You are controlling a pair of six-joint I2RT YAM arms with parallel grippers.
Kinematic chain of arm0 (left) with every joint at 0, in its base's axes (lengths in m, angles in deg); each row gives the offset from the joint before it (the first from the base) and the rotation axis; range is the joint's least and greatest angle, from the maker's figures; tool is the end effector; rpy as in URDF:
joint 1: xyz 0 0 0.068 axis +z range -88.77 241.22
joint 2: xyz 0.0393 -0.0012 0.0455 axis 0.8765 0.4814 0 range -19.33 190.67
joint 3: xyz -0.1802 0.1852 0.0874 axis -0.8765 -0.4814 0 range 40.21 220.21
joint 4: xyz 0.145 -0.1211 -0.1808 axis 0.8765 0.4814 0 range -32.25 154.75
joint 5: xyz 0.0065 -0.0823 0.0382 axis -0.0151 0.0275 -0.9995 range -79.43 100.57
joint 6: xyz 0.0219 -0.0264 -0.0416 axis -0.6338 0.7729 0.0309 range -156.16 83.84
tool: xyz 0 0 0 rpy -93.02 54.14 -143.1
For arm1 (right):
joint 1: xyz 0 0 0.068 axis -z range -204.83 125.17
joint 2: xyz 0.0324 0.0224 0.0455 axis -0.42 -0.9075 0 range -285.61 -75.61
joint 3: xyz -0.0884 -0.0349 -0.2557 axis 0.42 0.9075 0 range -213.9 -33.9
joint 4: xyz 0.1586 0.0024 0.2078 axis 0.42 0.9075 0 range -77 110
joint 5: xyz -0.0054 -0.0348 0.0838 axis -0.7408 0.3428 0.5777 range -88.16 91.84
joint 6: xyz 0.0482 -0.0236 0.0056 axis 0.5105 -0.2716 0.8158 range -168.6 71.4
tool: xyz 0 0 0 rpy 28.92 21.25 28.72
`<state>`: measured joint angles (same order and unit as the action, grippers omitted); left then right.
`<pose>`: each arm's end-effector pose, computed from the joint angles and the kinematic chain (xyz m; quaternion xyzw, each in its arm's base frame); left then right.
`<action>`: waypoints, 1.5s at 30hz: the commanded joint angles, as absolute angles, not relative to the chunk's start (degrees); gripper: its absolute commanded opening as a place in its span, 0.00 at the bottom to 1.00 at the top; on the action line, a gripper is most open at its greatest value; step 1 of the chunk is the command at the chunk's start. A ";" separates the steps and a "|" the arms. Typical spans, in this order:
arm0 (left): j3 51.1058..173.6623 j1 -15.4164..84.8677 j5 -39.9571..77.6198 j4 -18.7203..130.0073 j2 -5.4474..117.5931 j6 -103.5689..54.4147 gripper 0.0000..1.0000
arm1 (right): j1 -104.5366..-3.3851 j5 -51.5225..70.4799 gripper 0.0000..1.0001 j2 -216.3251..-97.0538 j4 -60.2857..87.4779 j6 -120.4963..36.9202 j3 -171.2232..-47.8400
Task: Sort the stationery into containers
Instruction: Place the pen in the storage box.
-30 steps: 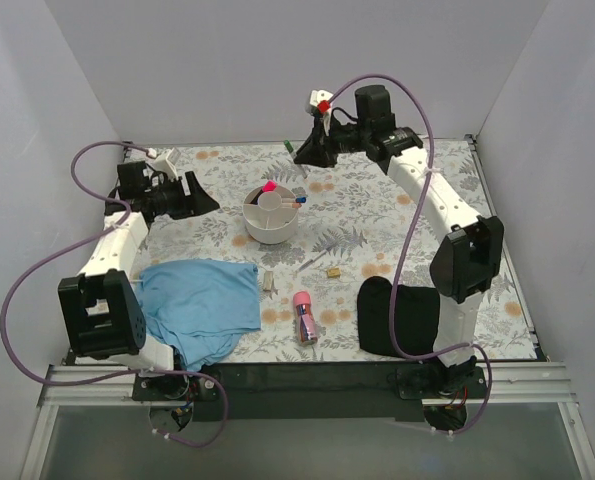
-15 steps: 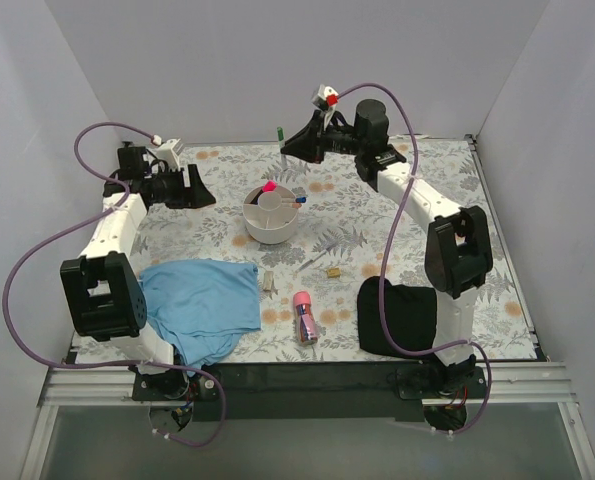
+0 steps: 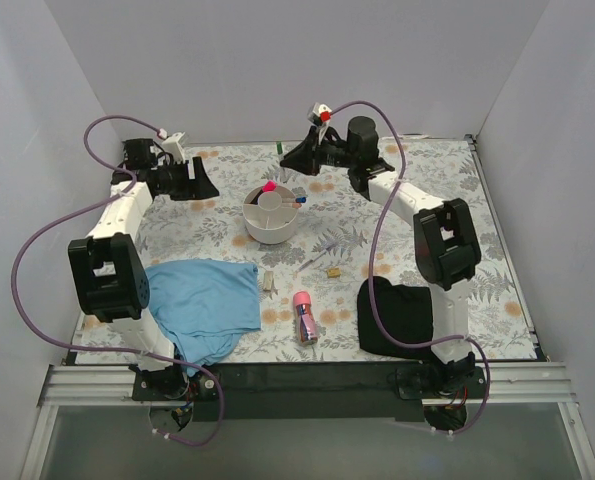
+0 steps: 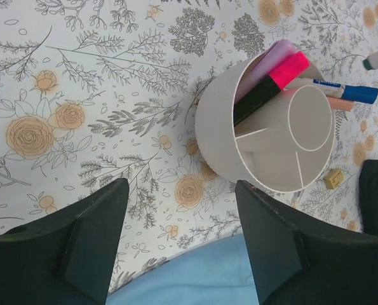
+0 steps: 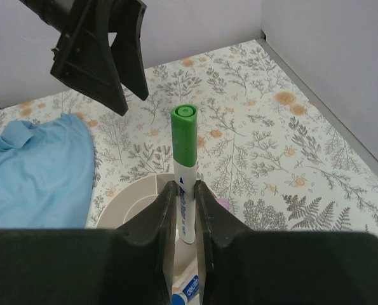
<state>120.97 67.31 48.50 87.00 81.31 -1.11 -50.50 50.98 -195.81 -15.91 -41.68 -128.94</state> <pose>0.3865 0.0192 0.2689 -0.2051 0.8696 -0.3774 0.2435 0.4364 0.2396 0.2981 -0.4007 0.5640 0.4590 0.5574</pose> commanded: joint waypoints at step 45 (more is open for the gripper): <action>112.92 63.16 47.92 79.56 76.82 -0.13 0.65 | -48.65 35.41 0.98 -175.63 28.69 -86.36 -124.34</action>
<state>117.80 64.41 46.16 81.98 81.24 -0.69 -48.45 38.81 -179.27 5.97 -67.26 -123.67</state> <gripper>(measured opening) 0.658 0.984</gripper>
